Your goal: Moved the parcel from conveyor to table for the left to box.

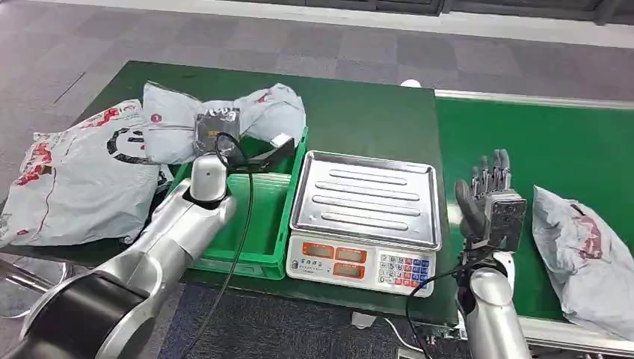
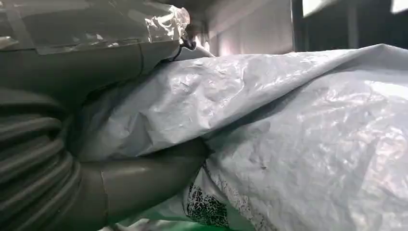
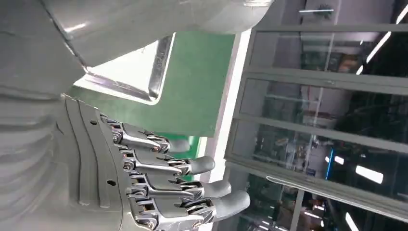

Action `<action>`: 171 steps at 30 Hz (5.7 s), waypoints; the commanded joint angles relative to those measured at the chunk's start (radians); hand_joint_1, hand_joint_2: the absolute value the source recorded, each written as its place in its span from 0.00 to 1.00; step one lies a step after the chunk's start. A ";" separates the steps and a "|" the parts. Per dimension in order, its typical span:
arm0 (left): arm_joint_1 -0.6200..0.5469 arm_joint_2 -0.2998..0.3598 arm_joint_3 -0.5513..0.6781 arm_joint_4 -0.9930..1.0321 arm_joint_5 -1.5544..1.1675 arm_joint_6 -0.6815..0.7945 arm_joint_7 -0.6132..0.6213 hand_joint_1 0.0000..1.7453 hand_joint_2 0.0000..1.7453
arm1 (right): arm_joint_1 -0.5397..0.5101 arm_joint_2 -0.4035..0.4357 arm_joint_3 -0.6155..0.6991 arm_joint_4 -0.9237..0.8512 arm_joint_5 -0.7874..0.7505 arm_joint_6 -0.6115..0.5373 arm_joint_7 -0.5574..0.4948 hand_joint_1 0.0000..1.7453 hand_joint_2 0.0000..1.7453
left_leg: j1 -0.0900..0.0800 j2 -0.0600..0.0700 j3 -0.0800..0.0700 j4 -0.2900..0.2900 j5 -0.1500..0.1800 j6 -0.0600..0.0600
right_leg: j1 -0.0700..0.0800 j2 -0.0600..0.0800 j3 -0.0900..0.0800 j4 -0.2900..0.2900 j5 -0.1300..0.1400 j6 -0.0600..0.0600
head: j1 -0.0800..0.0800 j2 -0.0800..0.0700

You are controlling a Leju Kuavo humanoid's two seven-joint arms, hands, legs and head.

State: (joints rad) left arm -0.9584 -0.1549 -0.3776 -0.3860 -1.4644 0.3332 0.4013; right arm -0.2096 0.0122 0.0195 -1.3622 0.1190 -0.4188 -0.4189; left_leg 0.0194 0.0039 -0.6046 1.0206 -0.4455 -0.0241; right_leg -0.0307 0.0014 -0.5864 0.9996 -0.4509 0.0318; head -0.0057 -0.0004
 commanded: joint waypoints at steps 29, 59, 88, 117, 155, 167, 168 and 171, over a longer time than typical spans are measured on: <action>-0.002 -0.040 0.257 0.091 0.144 -0.237 -0.185 0.00 1.00 | 0.007 0.008 -0.052 -0.004 0.017 0.044 0.029 0.00 1.00 | 0.000 0.000 0.000 -0.001 0.000 0.002 | 0.001 0.000 0.000 -0.001 0.000 -0.003 | 0.000 0.000; 0.121 -0.121 0.386 -0.122 1.300 -0.386 -0.823 0.00 1.00 | -0.105 -0.028 0.036 0.226 0.000 0.121 0.017 0.00 1.00 | -0.001 0.004 0.004 -0.004 0.000 0.002 | 0.000 0.004 0.002 -0.004 0.002 -0.004 | 0.000 0.000; 0.219 -0.138 0.159 -0.121 1.495 -0.337 -0.851 0.00 1.00 | -0.053 -0.095 -0.189 0.389 0.584 -0.279 0.167 0.00 1.00 | -0.001 -0.004 0.003 -0.004 0.000 0.003 | 0.000 -0.004 0.003 -0.005 0.000 -0.004 | 0.000 0.000; 0.200 -0.131 0.205 -0.135 1.490 -0.322 -0.824 0.00 1.00 | 0.105 -0.229 -0.224 0.566 1.393 0.598 0.708 1.00 1.00 | 0.002 -0.011 0.006 -0.001 -0.001 0.004 | 0.002 -0.011 0.010 -0.007 -0.005 -0.001 | 0.000 0.000; 0.307 -0.053 0.218 -0.308 1.437 -0.242 -0.865 0.00 1.00 | -0.140 -0.187 -0.167 0.137 0.988 -0.071 0.460 1.00 1.00 | -0.003 0.001 0.001 0.001 -0.004 0.010 | -0.004 -0.001 0.004 -0.003 -0.002 0.001 | 0.000 0.000; 0.226 -0.082 0.188 -0.210 1.440 -0.240 -0.875 0.00 1.00 | -0.107 -0.180 0.038 0.045 0.708 -0.059 0.286 1.00 1.00 | -0.001 -0.004 -0.003 0.001 -0.002 0.008 | -0.003 -0.005 0.001 -0.003 -0.002 0.003 | 0.000 0.000; 0.222 -0.083 0.186 -0.206 1.440 -0.240 -0.874 0.00 1.00 | -0.108 -0.182 0.050 0.045 0.680 -0.050 0.278 1.00 1.00 | -0.001 -0.004 -0.002 0.001 -0.002 0.009 | -0.003 -0.005 0.002 -0.004 -0.002 0.002 | 0.000 0.000; 0.205 -0.092 0.185 -0.195 1.446 -0.238 -0.873 0.00 1.00 | -0.136 -0.177 0.127 0.103 0.634 -0.017 0.276 1.00 1.00 | -0.001 -0.004 -0.002 0.001 -0.002 0.008 | -0.003 -0.006 0.002 -0.003 -0.002 0.002 | 0.000 0.000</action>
State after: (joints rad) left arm -0.6691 -0.2422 -0.1755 -0.6756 -0.0229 0.0992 -0.4772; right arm -0.2984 -0.1926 -0.0347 -1.2742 0.8354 -0.4822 -0.1339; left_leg 0.0183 -0.0042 -0.6091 1.0225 -0.4467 -0.0168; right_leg -0.0344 -0.0080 -0.5851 0.9965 -0.4530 0.0378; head -0.0057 -0.0004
